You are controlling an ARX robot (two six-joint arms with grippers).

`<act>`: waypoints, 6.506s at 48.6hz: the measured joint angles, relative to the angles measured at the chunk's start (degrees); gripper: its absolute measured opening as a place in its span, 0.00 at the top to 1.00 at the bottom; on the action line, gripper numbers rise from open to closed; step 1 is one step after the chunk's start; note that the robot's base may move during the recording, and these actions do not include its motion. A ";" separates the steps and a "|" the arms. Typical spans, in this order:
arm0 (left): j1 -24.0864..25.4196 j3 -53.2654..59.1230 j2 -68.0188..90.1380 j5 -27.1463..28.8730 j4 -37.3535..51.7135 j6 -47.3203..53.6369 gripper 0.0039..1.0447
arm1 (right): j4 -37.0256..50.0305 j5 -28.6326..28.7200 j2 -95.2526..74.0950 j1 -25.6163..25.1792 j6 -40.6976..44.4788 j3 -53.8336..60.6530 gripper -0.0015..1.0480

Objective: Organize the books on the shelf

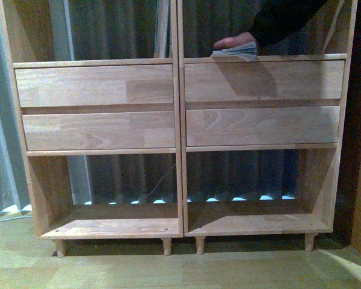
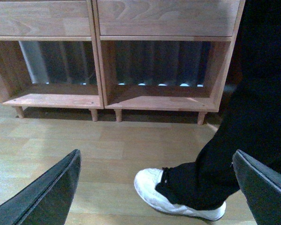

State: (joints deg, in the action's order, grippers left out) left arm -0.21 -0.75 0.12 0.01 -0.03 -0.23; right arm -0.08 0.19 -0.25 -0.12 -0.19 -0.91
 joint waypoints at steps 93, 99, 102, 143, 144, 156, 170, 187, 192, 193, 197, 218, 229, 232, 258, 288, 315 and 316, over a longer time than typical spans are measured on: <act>0.00 0.00 0.02 0.00 0.00 0.00 0.07 | 0.00 -0.02 0.02 0.00 0.00 0.00 0.07; 0.00 -0.02 0.04 -0.02 0.00 0.00 0.07 | 0.00 -0.20 -0.02 0.00 0.00 0.00 0.07; 0.00 0.00 0.04 -0.02 0.00 0.00 0.07 | 0.00 -0.17 -0.02 0.00 -0.02 0.00 0.07; 0.00 0.00 0.00 0.07 0.00 0.00 0.07 | -9.03 21.27 -16.22 -6.62 -6.25 -9.25 0.07; 0.00 -0.02 0.00 0.02 0.00 0.00 0.07 | -7.69 22.25 -17.88 -6.97 -8.31 -10.21 0.07; 0.00 -0.02 0.00 0.00 0.00 0.02 0.07 | 15.37 17.88 -42.95 0.52 -40.52 -23.47 0.07; 0.00 0.00 0.00 0.00 0.00 0.02 0.07 | 22.80 15.39 -67.08 6.03 -62.66 -39.58 0.07; 0.00 0.00 0.00 0.00 0.00 0.00 0.07 | 21.38 13.00 -81.31 3.10 -69.46 -53.37 0.07; 0.00 0.00 0.00 0.00 0.00 0.00 0.07 | 21.22 12.63 -84.04 1.77 -70.75 -55.43 0.07; 0.00 0.00 0.00 0.00 0.00 0.00 0.07 | 21.16 12.57 -84.37 1.62 -70.79 -55.69 0.07; 0.00 0.00 0.00 0.00 0.00 0.00 0.07 | 20.59 11.98 -86.07 0.87 -71.10 -57.13 0.07; 0.00 0.00 0.00 0.00 0.00 0.02 0.07 | 20.09 11.04 -88.94 0.81 -72.32 -61.33 0.79; 0.00 0.00 0.00 0.00 0.00 0.00 0.07 | 22.84 13.03 -84.30 -0.33 -72.13 -56.41 0.93; 0.00 -0.02 0.00 0.00 0.00 0.00 0.07 | 24.04 14.43 -81.92 -1.25 -71.54 -54.16 0.93; 28.94 -21.66 57.59 -47.04 26.62 -16.92 0.07 | 46.60 34.38 -54.58 -15.50 -70.42 -37.51 0.93; 3.50 -35.45 77.24 -61.44 75.76 -76.26 0.07 | 54.55 28.76 -56.39 11.61 -60.74 -31.47 0.93; 2.10 -35.74 77.55 -61.31 79.91 -80.37 0.07 | 57.48 22.64 -62.27 30.38 -61.26 -32.54 0.93; 2.10 -35.74 77.55 -61.31 79.91 -80.37 0.07 | 57.48 22.62 -62.36 30.58 -61.20 -32.54 0.93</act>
State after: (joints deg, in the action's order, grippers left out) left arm 1.89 -36.49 77.67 -61.30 79.88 -80.60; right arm 57.41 22.81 -62.61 30.46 -61.39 -33.45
